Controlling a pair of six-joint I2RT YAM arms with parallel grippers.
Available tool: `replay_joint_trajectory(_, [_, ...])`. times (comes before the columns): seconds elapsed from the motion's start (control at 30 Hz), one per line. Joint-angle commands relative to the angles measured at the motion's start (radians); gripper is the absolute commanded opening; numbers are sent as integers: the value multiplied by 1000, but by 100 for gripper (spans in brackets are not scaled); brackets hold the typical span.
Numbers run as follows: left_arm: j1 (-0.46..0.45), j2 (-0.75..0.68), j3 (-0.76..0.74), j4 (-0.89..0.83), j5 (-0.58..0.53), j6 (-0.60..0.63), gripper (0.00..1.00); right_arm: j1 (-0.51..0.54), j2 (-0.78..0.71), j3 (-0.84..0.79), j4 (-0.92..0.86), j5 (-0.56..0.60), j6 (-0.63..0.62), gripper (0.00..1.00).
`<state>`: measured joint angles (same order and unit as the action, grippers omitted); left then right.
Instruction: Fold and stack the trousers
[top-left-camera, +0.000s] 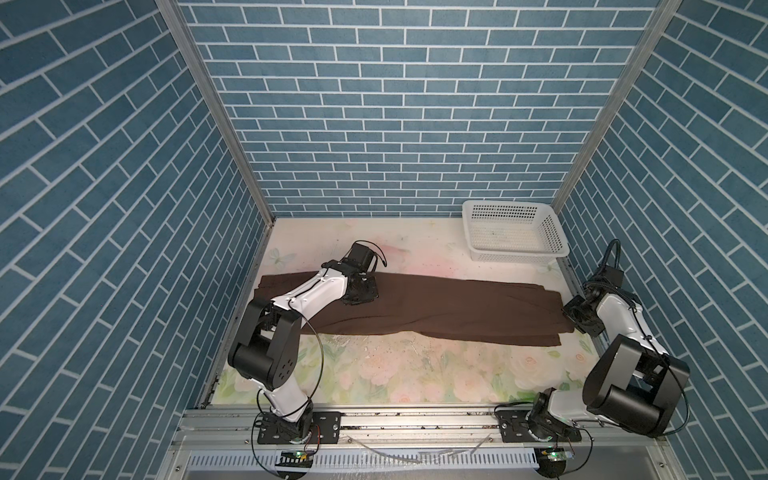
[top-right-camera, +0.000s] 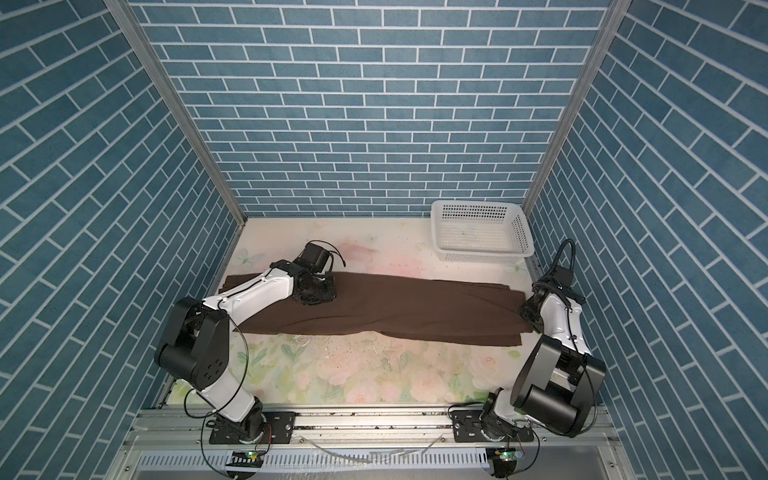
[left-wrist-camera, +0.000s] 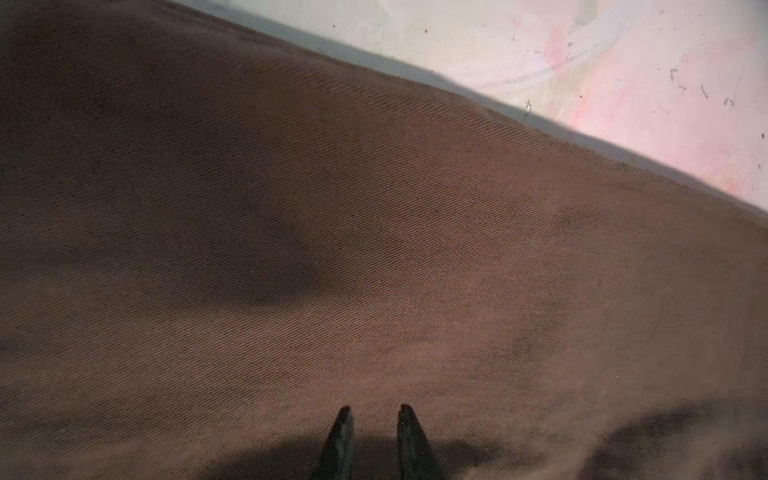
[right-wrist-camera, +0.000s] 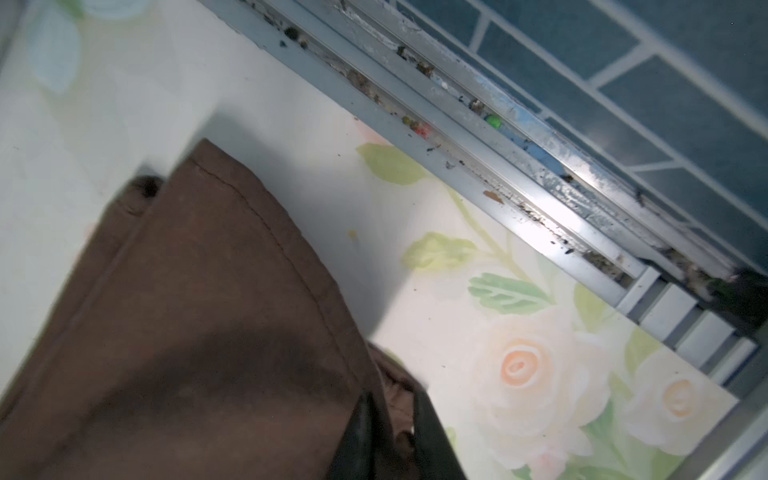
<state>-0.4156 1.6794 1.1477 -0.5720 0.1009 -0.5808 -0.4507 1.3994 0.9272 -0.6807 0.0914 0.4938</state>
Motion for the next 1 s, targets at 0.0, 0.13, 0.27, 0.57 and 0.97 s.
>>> replay_joint_trajectory(0.0, [12,20,17,-30,9,21,24,-3,15,-46,-26,62,1,42])
replay_joint_trajectory(0.13, [13,28,18,-25,23,19,24,7,-19,-88,3,-30,5,52])
replay_joint_trajectory(0.27, [13,44,28,-14,52,4,24,30,-69,-167,20,-110,7,58])
replay_joint_trajectory(0.57, [-21,56,38,15,84,-27,25,61,-16,-283,121,-201,65,65])
replay_joint_trajectory(0.97, [-27,4,-13,21,79,-30,25,66,96,-216,259,-124,83,0])
